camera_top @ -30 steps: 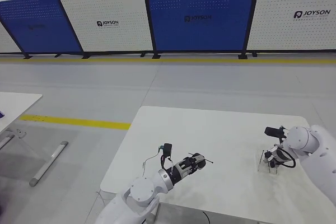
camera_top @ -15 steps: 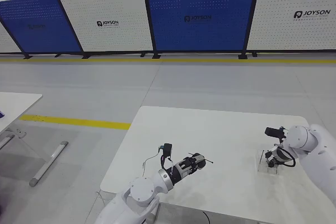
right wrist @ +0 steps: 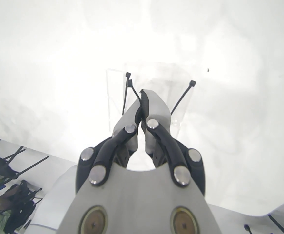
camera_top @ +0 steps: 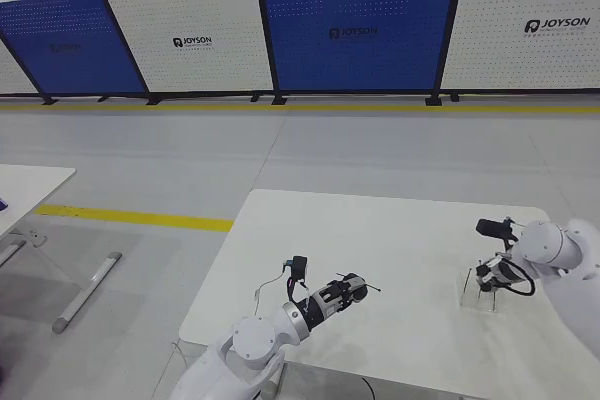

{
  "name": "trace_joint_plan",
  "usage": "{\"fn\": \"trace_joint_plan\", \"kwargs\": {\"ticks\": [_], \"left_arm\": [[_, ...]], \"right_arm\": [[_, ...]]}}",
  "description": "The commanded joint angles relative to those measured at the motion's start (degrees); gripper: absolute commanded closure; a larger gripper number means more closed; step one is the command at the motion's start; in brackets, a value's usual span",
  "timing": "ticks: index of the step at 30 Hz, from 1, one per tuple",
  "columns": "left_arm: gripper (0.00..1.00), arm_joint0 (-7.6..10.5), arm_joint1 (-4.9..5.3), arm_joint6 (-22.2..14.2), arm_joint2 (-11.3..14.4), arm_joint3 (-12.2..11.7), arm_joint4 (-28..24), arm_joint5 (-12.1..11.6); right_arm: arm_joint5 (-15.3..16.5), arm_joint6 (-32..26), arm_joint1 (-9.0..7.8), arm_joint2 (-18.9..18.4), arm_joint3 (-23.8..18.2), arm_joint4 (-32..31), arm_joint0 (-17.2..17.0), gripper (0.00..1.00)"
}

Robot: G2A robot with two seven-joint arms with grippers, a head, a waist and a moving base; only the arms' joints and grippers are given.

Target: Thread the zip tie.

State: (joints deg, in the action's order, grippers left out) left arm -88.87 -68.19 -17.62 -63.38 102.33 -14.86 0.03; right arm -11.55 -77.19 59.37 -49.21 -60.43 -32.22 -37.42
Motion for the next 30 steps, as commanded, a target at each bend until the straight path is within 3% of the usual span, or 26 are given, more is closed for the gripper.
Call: {"fn": "trace_joint_plan", "kwargs": {"ticks": [1,3,7,8,11,26,30], "left_arm": [[1.0,0.0,0.0,0.0,0.0,0.0,0.0,0.0],[1.0,0.0,0.0,0.0,0.0,0.0,0.0,0.0],[1.0,0.0,0.0,0.0,0.0,0.0,0.0,0.0],[1.0,0.0,0.0,0.0,0.0,0.0,0.0,0.0],[1.0,0.0,0.0,0.0,0.0,0.0,0.0,0.0],[1.0,0.0,0.0,0.0,0.0,0.0,0.0,0.0],[1.0,0.23,-0.09,1.5,0.2,0.0,0.6,-0.2]], "right_arm": [[-1.4,0.4,-1.76,-4.2,-6.4,-0.5,-3.2,1.0],[-2.4,1.7,-3.45,-8.9,-12.9,-0.5,-7.2,1.0],[-3.4,7.2,-6.57,-20.9,-29.3,1.0,-19.1,1.0],[-2.3,9.6,-7.17,-24.7,-34.0,3.3,-23.0,1.0],[2.5,14.5,-8.0,-31.6,-42.4,8.5,-31.7,1.0],[3.3,14.7,-8.1,-32.3,-43.3,9.1,-32.7,1.0],[0.9,22.3,-7.32,-29.9,-45.8,10.5,-34.5,1.0]]}}
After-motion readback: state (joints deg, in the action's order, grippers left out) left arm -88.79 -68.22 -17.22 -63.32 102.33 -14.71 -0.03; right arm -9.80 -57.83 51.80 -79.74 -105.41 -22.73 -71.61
